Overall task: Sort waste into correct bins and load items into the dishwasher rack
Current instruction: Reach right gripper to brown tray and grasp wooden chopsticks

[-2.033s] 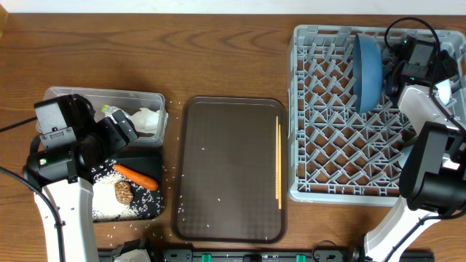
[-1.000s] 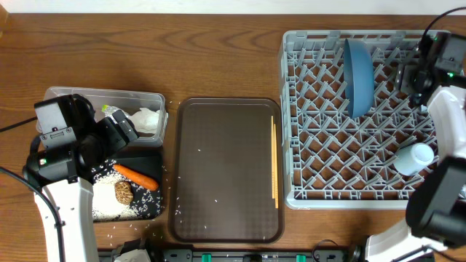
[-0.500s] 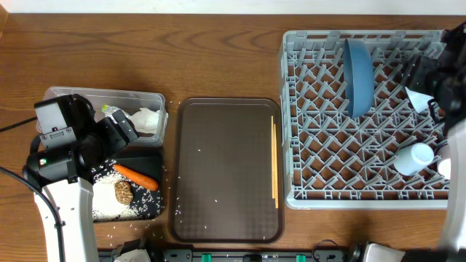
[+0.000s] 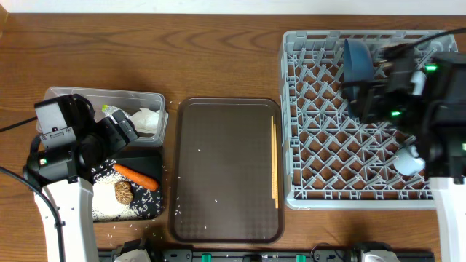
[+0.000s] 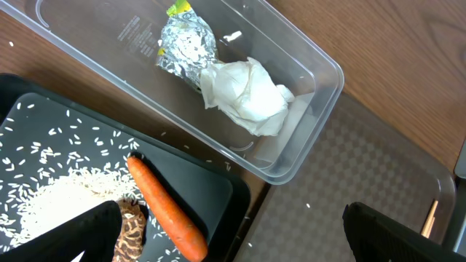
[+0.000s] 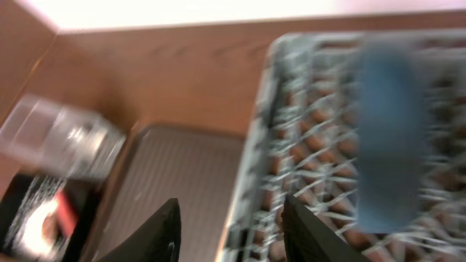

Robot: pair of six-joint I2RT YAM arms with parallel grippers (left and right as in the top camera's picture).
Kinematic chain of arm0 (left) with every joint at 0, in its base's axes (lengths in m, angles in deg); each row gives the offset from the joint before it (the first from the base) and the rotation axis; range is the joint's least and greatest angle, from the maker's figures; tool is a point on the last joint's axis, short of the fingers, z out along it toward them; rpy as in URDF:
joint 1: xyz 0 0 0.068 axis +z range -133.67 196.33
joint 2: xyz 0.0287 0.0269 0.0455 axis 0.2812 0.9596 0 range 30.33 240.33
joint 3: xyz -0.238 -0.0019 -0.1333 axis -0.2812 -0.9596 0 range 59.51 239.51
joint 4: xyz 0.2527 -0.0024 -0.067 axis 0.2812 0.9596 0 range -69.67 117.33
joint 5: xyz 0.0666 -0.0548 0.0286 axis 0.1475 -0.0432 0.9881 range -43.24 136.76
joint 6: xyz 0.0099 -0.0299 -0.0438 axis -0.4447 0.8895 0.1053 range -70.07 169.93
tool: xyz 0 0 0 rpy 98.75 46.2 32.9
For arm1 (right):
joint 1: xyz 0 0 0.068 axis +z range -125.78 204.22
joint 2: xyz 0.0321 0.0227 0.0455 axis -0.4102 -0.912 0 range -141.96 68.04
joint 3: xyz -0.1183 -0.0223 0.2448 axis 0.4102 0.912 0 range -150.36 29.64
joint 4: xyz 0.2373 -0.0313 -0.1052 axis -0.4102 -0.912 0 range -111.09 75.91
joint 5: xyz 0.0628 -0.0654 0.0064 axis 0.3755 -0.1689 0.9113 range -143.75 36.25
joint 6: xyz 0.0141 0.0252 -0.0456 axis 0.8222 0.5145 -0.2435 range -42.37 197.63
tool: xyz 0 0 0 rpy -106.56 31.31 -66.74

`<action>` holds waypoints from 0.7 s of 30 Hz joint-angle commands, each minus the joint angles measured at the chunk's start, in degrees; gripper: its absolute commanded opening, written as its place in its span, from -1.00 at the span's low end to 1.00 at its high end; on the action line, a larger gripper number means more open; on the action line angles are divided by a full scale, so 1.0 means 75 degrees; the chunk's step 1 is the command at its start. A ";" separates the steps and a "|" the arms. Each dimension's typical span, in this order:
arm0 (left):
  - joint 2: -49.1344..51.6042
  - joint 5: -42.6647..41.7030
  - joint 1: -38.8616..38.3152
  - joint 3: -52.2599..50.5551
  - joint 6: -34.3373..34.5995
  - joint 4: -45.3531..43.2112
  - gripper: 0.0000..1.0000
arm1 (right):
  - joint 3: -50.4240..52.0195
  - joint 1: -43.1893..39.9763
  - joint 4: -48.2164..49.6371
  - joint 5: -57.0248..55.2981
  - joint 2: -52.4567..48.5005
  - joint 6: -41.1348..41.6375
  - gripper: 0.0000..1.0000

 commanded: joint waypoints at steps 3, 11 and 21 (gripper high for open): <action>0.0032 0.0102 0.0026 0.0163 -0.0125 0.0023 0.96 | 0.0283 0.1655 -0.0067 -0.0239 -0.0458 0.0035 -0.06; 0.0032 0.0102 0.0026 0.0163 -0.0125 0.0023 0.96 | 0.0286 0.3926 0.0254 -0.2060 -0.1760 0.1897 -0.30; 0.0032 0.0102 0.0026 0.0163 -0.0125 0.0023 0.96 | 0.0286 0.5517 0.0090 -0.4299 -0.4261 0.4307 -0.50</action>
